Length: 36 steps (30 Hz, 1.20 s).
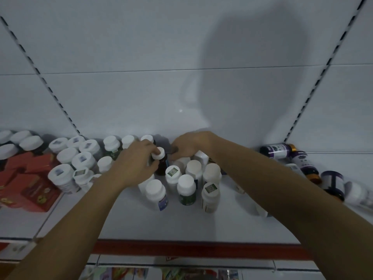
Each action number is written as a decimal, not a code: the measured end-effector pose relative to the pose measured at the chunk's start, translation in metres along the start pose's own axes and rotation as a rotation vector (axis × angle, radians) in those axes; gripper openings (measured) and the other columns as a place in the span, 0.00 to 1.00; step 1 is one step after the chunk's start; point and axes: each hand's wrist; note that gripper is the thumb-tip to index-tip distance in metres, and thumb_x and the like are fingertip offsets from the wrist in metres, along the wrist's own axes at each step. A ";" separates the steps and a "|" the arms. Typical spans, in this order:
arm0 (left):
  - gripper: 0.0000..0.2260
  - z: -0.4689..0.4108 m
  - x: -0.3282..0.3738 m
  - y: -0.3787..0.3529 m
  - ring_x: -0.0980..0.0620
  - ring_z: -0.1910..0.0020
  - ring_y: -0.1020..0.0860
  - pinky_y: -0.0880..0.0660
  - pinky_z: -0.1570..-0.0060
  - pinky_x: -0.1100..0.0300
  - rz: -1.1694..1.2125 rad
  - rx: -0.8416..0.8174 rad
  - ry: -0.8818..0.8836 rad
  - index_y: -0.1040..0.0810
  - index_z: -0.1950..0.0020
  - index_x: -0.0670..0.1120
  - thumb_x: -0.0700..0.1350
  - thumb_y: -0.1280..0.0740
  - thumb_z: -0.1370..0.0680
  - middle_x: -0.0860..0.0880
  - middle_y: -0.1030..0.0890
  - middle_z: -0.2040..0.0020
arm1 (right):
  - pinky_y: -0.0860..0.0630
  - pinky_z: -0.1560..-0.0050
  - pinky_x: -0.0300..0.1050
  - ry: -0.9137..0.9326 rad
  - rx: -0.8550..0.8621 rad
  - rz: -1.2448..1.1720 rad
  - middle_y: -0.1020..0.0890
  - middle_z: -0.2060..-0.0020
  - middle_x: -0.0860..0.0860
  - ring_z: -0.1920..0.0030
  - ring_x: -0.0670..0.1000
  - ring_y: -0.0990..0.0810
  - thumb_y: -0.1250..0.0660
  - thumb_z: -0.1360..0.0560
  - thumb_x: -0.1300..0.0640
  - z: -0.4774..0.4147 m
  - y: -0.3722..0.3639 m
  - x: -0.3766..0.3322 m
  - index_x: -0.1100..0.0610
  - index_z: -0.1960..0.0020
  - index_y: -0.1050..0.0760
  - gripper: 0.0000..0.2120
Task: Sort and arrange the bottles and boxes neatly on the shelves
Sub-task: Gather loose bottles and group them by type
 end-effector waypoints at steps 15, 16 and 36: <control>0.13 -0.013 -0.006 -0.003 0.44 0.43 0.26 0.24 0.48 0.43 -0.069 -0.066 -0.033 0.23 0.40 0.51 0.53 0.32 0.23 0.50 0.24 0.42 | 0.25 0.52 0.45 0.015 0.393 -0.080 0.20 0.48 0.47 0.54 0.47 0.22 0.30 0.23 0.44 0.072 0.027 0.042 0.48 0.38 0.25 0.16; 0.14 -0.017 -0.003 0.001 0.44 0.42 0.27 0.25 0.47 0.44 -0.078 -0.082 -0.047 0.24 0.39 0.52 0.53 0.33 0.23 0.50 0.25 0.41 | 0.24 0.50 0.46 -0.031 0.377 -0.066 0.20 0.49 0.48 0.53 0.49 0.21 0.31 0.22 0.44 0.083 0.029 0.052 0.48 0.38 0.25 0.15; 0.21 -0.103 0.262 -0.054 0.44 0.42 0.25 0.31 0.47 0.49 -0.257 -0.473 -0.576 0.29 0.32 0.52 0.54 0.32 0.23 0.47 0.24 0.38 | 0.25 0.47 0.51 -0.590 0.473 -0.275 0.22 0.45 0.54 0.49 0.57 0.23 0.25 0.29 0.54 0.210 -0.105 0.228 0.56 0.39 0.31 0.23</control>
Point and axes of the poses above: each hand's wrist, its own z-axis away from the middle knuckle, its own y-axis out of the back of the hand, x = y × z
